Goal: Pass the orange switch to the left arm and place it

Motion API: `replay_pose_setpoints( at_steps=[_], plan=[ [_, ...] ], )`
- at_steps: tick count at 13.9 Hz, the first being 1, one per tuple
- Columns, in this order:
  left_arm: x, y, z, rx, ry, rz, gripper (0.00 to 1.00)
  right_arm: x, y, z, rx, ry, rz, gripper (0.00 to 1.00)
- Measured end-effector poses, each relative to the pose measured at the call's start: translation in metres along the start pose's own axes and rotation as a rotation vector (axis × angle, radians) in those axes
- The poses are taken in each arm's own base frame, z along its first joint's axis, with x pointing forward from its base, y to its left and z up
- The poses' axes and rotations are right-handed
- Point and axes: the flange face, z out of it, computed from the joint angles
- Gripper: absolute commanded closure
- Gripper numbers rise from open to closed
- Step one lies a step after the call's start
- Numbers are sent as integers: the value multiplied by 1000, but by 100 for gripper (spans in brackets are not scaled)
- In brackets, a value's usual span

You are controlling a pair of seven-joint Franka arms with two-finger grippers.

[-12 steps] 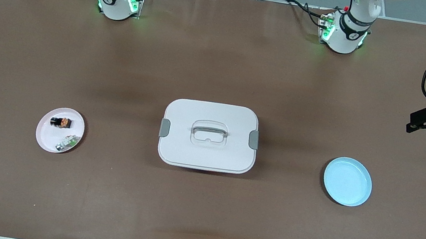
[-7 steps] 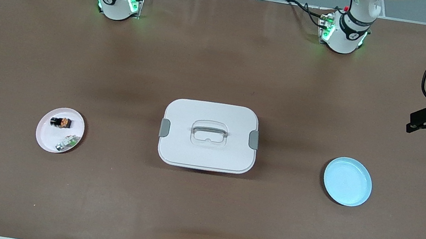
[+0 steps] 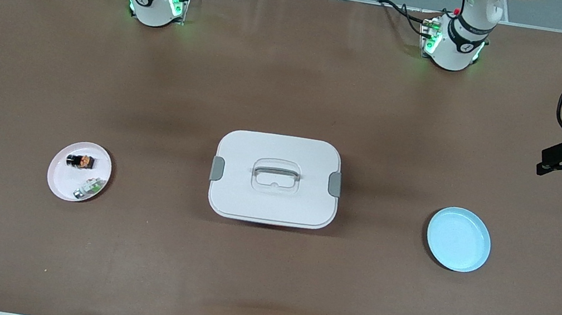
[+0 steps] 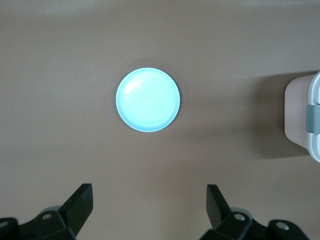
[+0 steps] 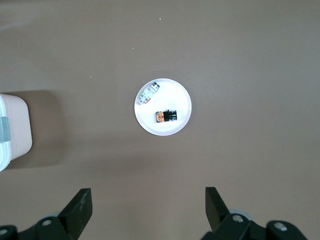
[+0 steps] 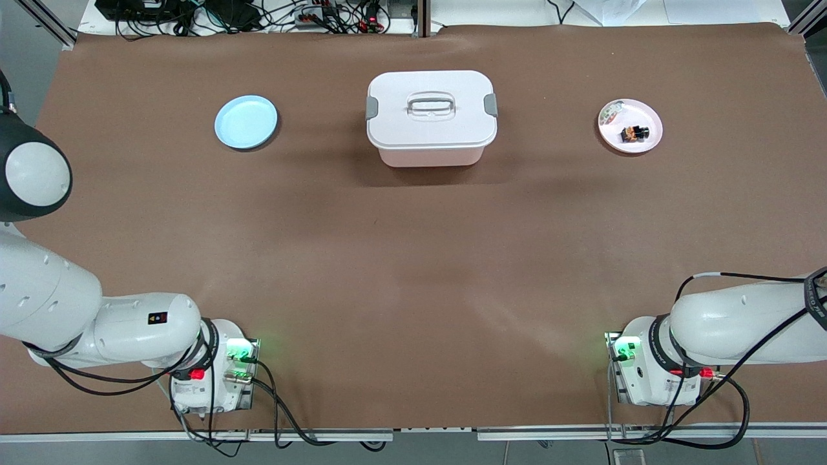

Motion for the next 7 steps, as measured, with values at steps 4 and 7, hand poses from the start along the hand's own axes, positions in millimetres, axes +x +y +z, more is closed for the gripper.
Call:
replay_pose_setpoints(
  at_steps=[4,7],
  plan=[
    [0,0,0,0,0,0,0,0,0,0,1,-1,8,0],
    [0,0,0,0,0,1,0,0,0,1,4,-5,11,0]
  ],
)
